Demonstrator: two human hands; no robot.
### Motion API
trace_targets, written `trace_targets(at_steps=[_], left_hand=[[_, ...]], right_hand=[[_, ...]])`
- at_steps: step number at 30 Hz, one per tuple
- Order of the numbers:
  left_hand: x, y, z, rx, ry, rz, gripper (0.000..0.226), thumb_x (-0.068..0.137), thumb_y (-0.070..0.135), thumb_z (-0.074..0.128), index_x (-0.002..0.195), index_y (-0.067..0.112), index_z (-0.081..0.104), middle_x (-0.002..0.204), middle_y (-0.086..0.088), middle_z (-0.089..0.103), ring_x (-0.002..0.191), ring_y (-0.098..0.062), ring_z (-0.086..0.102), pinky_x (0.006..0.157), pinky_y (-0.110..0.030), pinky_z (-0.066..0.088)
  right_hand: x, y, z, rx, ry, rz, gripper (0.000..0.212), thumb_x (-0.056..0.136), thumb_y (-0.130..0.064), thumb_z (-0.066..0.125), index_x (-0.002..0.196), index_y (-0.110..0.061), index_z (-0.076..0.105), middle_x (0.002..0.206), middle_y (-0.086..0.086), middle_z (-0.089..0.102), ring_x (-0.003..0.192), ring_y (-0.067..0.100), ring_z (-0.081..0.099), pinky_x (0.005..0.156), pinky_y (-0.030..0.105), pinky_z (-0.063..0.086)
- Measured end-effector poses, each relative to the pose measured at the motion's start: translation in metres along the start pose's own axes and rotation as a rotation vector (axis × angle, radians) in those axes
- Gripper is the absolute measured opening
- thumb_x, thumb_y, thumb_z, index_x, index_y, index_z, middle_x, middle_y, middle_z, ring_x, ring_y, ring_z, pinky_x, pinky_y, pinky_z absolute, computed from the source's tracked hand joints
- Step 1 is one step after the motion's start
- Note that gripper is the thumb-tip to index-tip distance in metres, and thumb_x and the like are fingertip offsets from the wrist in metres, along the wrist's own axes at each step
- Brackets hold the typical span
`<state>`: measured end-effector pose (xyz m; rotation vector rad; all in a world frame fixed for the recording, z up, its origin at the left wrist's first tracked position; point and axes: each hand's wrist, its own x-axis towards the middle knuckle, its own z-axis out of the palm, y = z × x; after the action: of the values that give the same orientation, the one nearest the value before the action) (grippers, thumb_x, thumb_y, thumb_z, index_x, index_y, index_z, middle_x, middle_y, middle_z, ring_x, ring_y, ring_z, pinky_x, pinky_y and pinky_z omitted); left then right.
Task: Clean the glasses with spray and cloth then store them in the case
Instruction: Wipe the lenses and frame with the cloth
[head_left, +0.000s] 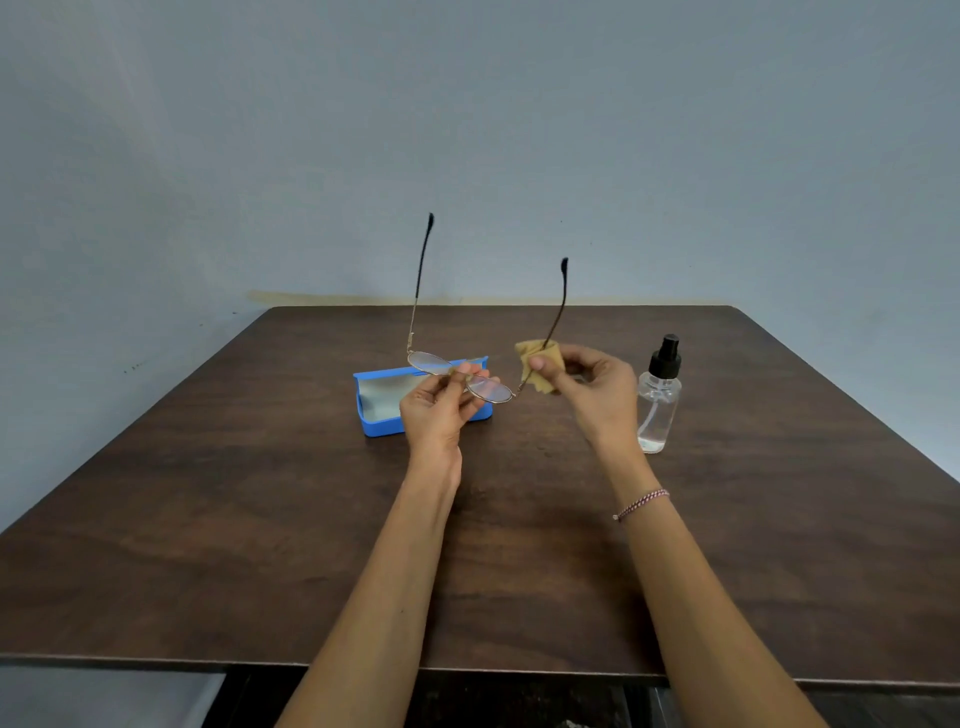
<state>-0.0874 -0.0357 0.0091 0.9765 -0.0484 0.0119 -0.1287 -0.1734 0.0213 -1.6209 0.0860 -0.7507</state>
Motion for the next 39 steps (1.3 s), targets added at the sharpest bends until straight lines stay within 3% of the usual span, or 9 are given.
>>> trace_targets(at_steps=[2,6,15,20,30,33,39], left_hand=[[-0.001,0.000,0.001,-0.031,0.022,0.012,0.007,0.087,0.004,0.061,0.082,0.004,0.066,0.065,0.000,0.072,0.065,-0.010,0.070,0.061,-0.020,0.056],[-0.001,0.000,0.001,-0.053,0.060,0.025,0.007,0.087,0.002,0.061,0.082,0.005,0.066,0.064,0.000,0.072,0.064,-0.011,0.071,0.062,-0.021,0.057],[-0.005,-0.006,0.006,0.020,0.033,0.056,0.006,0.087,0.006,0.063,0.082,0.004,0.067,0.066,0.000,0.072,0.067,-0.014,0.071,0.061,-0.019,0.055],[-0.007,-0.006,0.006,0.020,0.089,0.069,0.012,0.088,0.007,0.061,0.077,0.010,0.065,0.061,0.006,0.070,0.065,-0.006,0.069,0.058,-0.016,0.054],[-0.002,-0.015,0.007,0.081,0.045,0.041,0.008,0.088,0.007,0.062,0.091,0.000,0.066,0.072,-0.003,0.073,0.083,-0.027,0.071,0.073,-0.028,0.058],[-0.003,-0.015,0.007,0.140,0.043,0.022,0.013,0.089,0.006,0.061,0.098,-0.003,0.065,0.085,-0.011,0.071,0.083,-0.023,0.071,0.078,-0.030,0.058],[-0.003,-0.012,0.007,0.231,0.012,0.035,0.015,0.089,0.003,0.059,0.101,-0.005,0.064,0.087,-0.014,0.068,0.065,-0.008,0.070,0.065,-0.020,0.057]], right_hand=[[-0.003,0.003,0.005,-0.044,-0.068,0.016,0.021,0.073,-0.014,0.078,0.092,-0.007,0.073,0.062,-0.016,0.067,0.058,-0.005,0.061,0.054,0.011,0.048],[-0.006,0.006,0.008,-0.170,-0.179,0.074,0.025,0.073,-0.021,0.079,0.095,-0.010,0.073,0.071,-0.011,0.069,0.060,-0.006,0.062,0.058,0.011,0.050],[0.000,0.001,0.001,0.004,0.044,-0.012,0.012,0.075,-0.018,0.078,0.079,-0.027,0.071,0.067,-0.013,0.070,0.066,0.001,0.063,0.067,0.019,0.052],[-0.005,0.005,0.005,-0.202,-0.186,0.076,0.022,0.074,-0.022,0.078,0.093,-0.011,0.074,0.073,-0.010,0.070,0.064,-0.004,0.063,0.065,0.016,0.054],[0.000,-0.007,-0.006,0.079,0.108,-0.002,0.011,0.075,-0.017,0.078,0.082,-0.022,0.070,0.073,-0.007,0.070,0.067,0.004,0.063,0.065,0.019,0.050],[-0.001,-0.013,-0.009,0.166,0.167,-0.036,0.011,0.077,-0.010,0.076,0.082,-0.019,0.069,0.065,-0.013,0.070,0.064,-0.001,0.064,0.062,0.013,0.050],[-0.001,-0.020,-0.017,0.285,0.299,-0.083,0.021,0.077,-0.006,0.075,0.096,-0.001,0.069,0.070,-0.011,0.070,0.069,0.000,0.065,0.062,0.014,0.050]])
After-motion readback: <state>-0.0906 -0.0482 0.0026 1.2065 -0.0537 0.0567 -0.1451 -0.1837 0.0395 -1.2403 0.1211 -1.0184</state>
